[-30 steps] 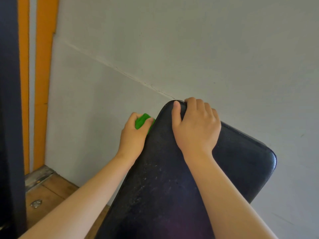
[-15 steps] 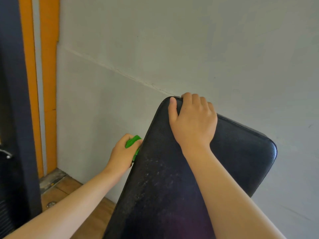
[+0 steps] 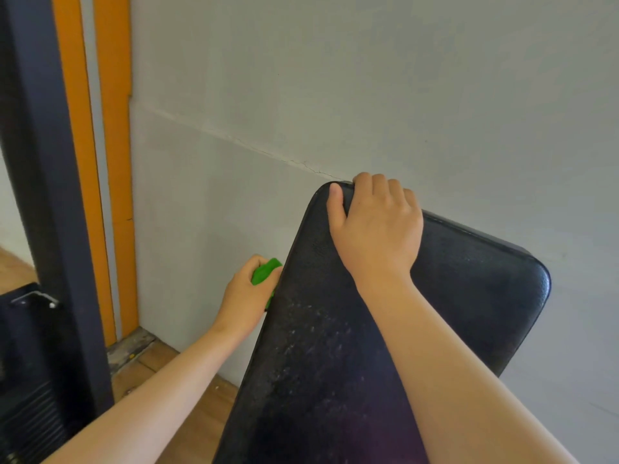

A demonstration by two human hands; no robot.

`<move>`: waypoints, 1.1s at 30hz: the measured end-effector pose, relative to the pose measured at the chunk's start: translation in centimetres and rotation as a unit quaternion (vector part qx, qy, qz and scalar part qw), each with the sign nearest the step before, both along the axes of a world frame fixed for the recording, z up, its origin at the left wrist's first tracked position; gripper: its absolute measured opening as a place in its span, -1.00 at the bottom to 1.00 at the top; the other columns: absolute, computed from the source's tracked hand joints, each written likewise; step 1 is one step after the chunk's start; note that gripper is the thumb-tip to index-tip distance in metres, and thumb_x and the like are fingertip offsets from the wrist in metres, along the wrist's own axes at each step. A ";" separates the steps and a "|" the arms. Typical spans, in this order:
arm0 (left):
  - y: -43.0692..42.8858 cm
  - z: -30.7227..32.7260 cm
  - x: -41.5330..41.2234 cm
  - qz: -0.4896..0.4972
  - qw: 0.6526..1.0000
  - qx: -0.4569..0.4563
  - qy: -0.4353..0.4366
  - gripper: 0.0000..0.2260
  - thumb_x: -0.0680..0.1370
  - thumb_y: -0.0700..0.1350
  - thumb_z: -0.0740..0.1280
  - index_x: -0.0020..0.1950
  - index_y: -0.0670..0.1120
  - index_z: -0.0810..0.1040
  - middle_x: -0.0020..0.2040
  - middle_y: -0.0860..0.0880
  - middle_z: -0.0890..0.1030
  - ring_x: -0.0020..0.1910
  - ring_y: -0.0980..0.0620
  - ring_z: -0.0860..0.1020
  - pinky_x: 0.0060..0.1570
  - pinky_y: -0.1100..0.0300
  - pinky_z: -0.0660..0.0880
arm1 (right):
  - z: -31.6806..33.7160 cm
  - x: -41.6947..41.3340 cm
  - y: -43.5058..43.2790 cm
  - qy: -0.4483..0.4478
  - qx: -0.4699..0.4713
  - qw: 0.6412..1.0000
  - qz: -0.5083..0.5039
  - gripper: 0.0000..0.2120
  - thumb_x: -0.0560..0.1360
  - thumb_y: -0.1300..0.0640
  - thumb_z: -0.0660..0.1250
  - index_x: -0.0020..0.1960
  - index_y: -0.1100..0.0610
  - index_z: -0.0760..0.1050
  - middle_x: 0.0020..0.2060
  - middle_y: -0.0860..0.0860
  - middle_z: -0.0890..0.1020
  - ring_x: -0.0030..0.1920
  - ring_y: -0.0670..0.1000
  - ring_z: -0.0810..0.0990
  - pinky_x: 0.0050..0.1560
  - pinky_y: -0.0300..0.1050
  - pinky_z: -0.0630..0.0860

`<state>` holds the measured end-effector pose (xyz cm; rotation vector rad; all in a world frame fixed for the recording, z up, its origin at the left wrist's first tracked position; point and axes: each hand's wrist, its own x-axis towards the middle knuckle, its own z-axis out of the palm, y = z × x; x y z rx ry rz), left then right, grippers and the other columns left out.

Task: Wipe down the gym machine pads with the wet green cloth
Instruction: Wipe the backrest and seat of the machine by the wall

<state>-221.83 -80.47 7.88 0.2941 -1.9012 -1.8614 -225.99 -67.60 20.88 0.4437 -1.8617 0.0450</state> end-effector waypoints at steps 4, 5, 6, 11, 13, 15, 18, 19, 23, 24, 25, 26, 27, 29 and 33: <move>-0.2 -3.3 2.1 -0.013 0.999 -0.029 -0.044 -0.75 0.60 -0.02 0.27 -0.08 -0.21 0.50 -0.32 -0.05 0.50 -0.48 0.22 0.43 -0.51 0.39 0.34 | -0.1 -0.1 0.1 0.000 -0.002 1.000 0.001 -0.55 0.57 -0.09 0.04 -0.22 0.18 0.51 -0.40 0.04 0.50 -0.37 0.03 0.29 -0.28 -0.10 0.23; -0.2 -3.8 2.5 -0.012 0.998 -0.030 -0.051 -0.76 0.59 -0.02 0.27 -0.08 -0.20 0.50 -0.31 -0.05 0.51 -0.46 0.22 0.44 -0.50 0.39 0.34 | 0.0 -0.1 0.1 0.000 -0.001 1.000 0.001 -0.55 0.58 -0.09 0.03 -0.22 0.19 0.51 -0.40 0.04 0.50 -0.36 0.02 0.27 -0.28 -0.10 0.23; -0.1 -4.1 2.8 -0.007 0.998 -0.028 -0.058 -0.76 0.59 -0.02 0.27 -0.06 -0.20 0.51 -0.30 -0.05 0.52 -0.44 0.20 0.46 -0.50 0.39 0.35 | 0.0 -0.1 0.0 0.001 -0.001 1.000 0.000 -0.55 0.58 -0.09 0.03 -0.22 0.19 0.51 -0.41 0.04 0.50 -0.36 0.02 0.26 -0.28 -0.10 0.22; -0.4 -2.2 1.9 0.012 0.997 -0.034 -0.068 -0.76 0.58 0.00 0.29 -0.06 -0.17 0.54 -0.26 -0.08 0.55 -0.33 0.04 0.49 -0.37 0.23 0.41 | 0.0 -0.2 0.1 -0.001 0.004 1.000 0.003 -0.55 0.58 -0.09 0.03 -0.21 0.19 0.51 -0.40 0.05 0.50 -0.36 0.02 0.27 -0.27 -0.09 0.22; -0.6 -0.4 1.1 0.016 0.998 -0.037 -0.056 -0.75 0.58 0.00 0.29 -0.08 -0.19 0.54 -0.30 -0.09 0.53 -0.38 0.04 0.46 -0.40 0.23 0.39 | 0.0 -0.2 0.3 0.001 0.006 1.000 0.003 -0.55 0.58 -0.09 0.04 -0.20 0.20 0.52 -0.40 0.05 0.51 -0.38 0.05 0.36 -0.27 -0.09 0.23; -0.5 0.9 0.4 0.021 0.999 -0.032 -0.037 -0.76 0.57 0.00 0.30 -0.08 -0.19 0.54 -0.33 -0.06 0.49 -0.41 0.05 0.43 -0.44 0.24 0.36 | 0.0 -0.2 0.2 0.002 0.007 1.000 0.004 -0.55 0.58 -0.08 0.03 -0.20 0.20 0.52 -0.40 0.06 0.51 -0.38 0.07 0.42 -0.28 -0.09 0.25; 0.3 0.6 0.5 0.011 1.000 0.014 -0.023 -0.74 0.58 -0.03 0.30 -0.03 -0.25 0.50 -0.35 -0.06 0.45 -0.45 0.09 0.40 -0.50 0.28 0.30 | 0.0 -0.1 0.2 0.000 0.006 1.000 0.000 -0.55 0.58 -0.09 0.04 -0.20 0.20 0.52 -0.39 0.06 0.52 -0.37 0.08 0.44 -0.29 -0.08 0.29; 0.5 0.0 0.7 -0.001 0.999 0.034 -0.026 -0.73 0.59 -0.04 0.28 -0.02 -0.28 0.49 -0.36 -0.06 0.43 -0.49 0.13 0.38 -0.54 0.31 0.28 | 0.0 -0.1 0.2 0.001 0.005 1.000 -0.002 -0.56 0.57 -0.09 0.05 -0.20 0.20 0.52 -0.39 0.06 0.52 -0.37 0.08 0.44 -0.29 -0.08 0.28; 0.3 -1.9 1.5 -0.030 0.998 0.030 -0.038 -0.72 0.61 -0.05 0.24 0.01 -0.29 0.48 -0.35 -0.04 0.44 -0.52 0.23 0.39 -0.54 0.39 0.30 | -0.1 -0.2 0.1 0.008 0.009 1.000 -0.007 -0.56 0.57 -0.09 0.05 -0.20 0.19 0.52 -0.39 0.05 0.52 -0.37 0.08 0.44 -0.28 -0.09 0.25; 0.0 -2.3 1.6 -0.028 0.999 0.016 -0.039 -0.73 0.61 -0.04 0.24 -0.01 -0.27 0.50 -0.33 -0.04 0.46 -0.48 0.22 0.42 -0.51 0.39 0.32 | -0.1 -0.2 0.0 0.007 0.009 1.000 -0.008 -0.56 0.57 -0.09 0.06 -0.20 0.19 0.52 -0.39 0.05 0.52 -0.37 0.08 0.45 -0.28 -0.08 0.27; -0.2 -2.7 1.6 -0.024 0.999 0.005 -0.040 -0.73 0.60 -0.02 0.25 -0.02 -0.23 0.51 -0.31 -0.04 0.49 -0.43 0.19 0.45 -0.46 0.37 0.36 | -0.1 -0.2 0.0 0.005 0.009 1.000 -0.009 -0.56 0.57 -0.09 0.05 -0.20 0.19 0.52 -0.39 0.05 0.52 -0.37 0.08 0.45 -0.28 -0.08 0.28; -0.3 -3.2 1.7 -0.022 0.999 -0.002 -0.042 -0.75 0.59 0.00 0.25 -0.04 -0.19 0.52 -0.29 -0.04 0.52 -0.38 0.15 0.48 -0.41 0.33 0.40 | 0.0 -0.2 0.0 0.004 0.009 1.000 -0.010 -0.56 0.57 -0.09 0.05 -0.20 0.19 0.52 -0.38 0.05 0.52 -0.36 0.08 0.45 -0.28 -0.08 0.28; -0.3 -3.7 1.9 -0.021 0.999 -0.003 -0.044 -0.76 0.58 0.01 0.25 -0.04 -0.17 0.53 -0.28 -0.03 0.54 -0.35 0.13 0.50 -0.38 0.31 0.41 | 0.0 -0.2 0.0 0.003 0.010 1.000 -0.009 -0.56 0.57 -0.09 0.05 -0.19 0.19 0.52 -0.38 0.05 0.52 -0.36 0.08 0.44 -0.27 -0.08 0.27; -0.1 -4.9 2.6 -0.019 0.998 -0.002 -0.053 -0.77 0.59 0.00 0.25 -0.04 -0.16 0.53 -0.27 -0.04 0.55 -0.36 0.12 0.49 -0.43 0.36 0.38 | 0.0 -0.2 0.1 0.005 0.008 1.000 -0.006 -0.56 0.57 -0.09 0.05 -0.20 0.19 0.52 -0.39 0.05 0.52 -0.37 0.08 0.43 -0.27 -0.08 0.26; 0.0 -7.6 4.1 -0.027 0.994 0.004 -0.101 -0.81 0.60 -0.02 0.23 0.00 -0.13 0.53 -0.22 -0.07 0.57 -0.33 0.08 0.52 -0.45 0.36 0.38 | 0.0 -0.1 0.0 0.005 0.010 1.000 -0.007 -0.56 0.57 -0.09 0.05 -0.20 0.19 0.52 -0.39 0.05 0.52 -0.37 0.08 0.44 -0.28 -0.09 0.24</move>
